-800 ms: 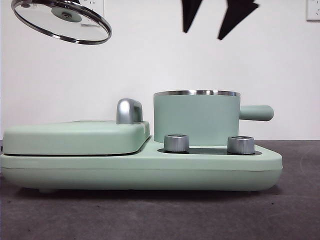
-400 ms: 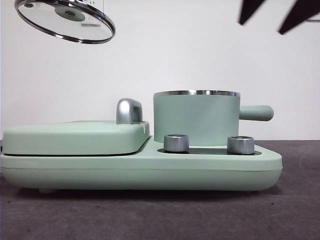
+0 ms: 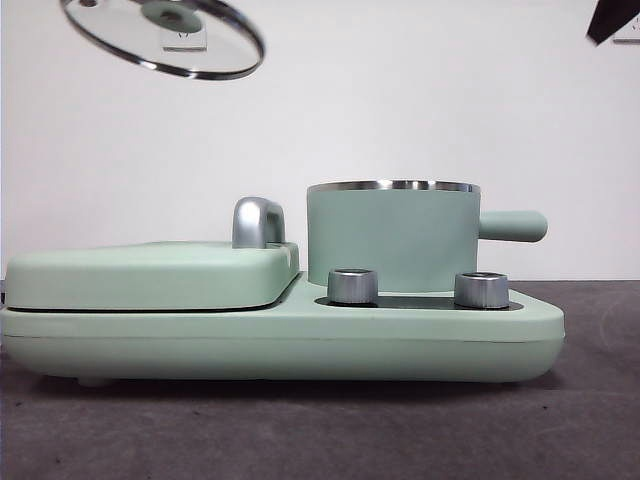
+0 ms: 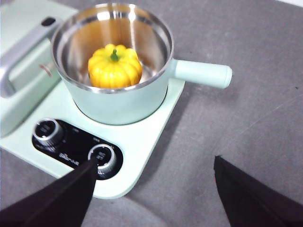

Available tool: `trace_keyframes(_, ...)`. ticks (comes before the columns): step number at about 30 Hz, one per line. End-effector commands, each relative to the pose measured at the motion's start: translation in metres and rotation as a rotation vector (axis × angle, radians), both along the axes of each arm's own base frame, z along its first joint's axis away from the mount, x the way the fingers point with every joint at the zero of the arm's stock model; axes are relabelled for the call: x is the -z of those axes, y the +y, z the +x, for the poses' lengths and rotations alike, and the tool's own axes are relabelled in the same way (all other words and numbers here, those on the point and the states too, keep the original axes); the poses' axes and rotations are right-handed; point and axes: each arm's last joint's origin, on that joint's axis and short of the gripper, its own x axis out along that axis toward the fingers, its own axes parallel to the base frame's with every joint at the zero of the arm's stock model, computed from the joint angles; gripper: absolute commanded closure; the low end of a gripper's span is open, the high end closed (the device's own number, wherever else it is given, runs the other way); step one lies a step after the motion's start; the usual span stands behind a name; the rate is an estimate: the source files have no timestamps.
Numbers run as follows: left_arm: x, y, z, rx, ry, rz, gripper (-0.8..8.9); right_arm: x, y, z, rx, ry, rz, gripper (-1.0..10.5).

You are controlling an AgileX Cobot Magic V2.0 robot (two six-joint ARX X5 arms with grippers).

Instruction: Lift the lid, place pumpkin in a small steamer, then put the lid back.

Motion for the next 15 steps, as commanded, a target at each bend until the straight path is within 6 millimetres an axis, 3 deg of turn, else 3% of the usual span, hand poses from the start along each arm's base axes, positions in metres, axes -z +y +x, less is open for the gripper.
trace_keyframes(1,-0.008,-0.010,0.001,0.034,-0.045,-0.043,8.03,-0.003,-0.004,-0.010,0.022,-0.025,0.056,5.7)
trace_keyframes(8,-0.003,-0.042,0.008,0.113,-0.070,-0.102,8.03,-0.004,-0.017,-0.030,0.075,-0.052,0.058,5.7)
trace_keyframes(15,0.011,-0.080,0.023,0.170,-0.082,-0.182,8.03,-0.003,-0.020,-0.036,0.074,-0.045,0.055,5.7)
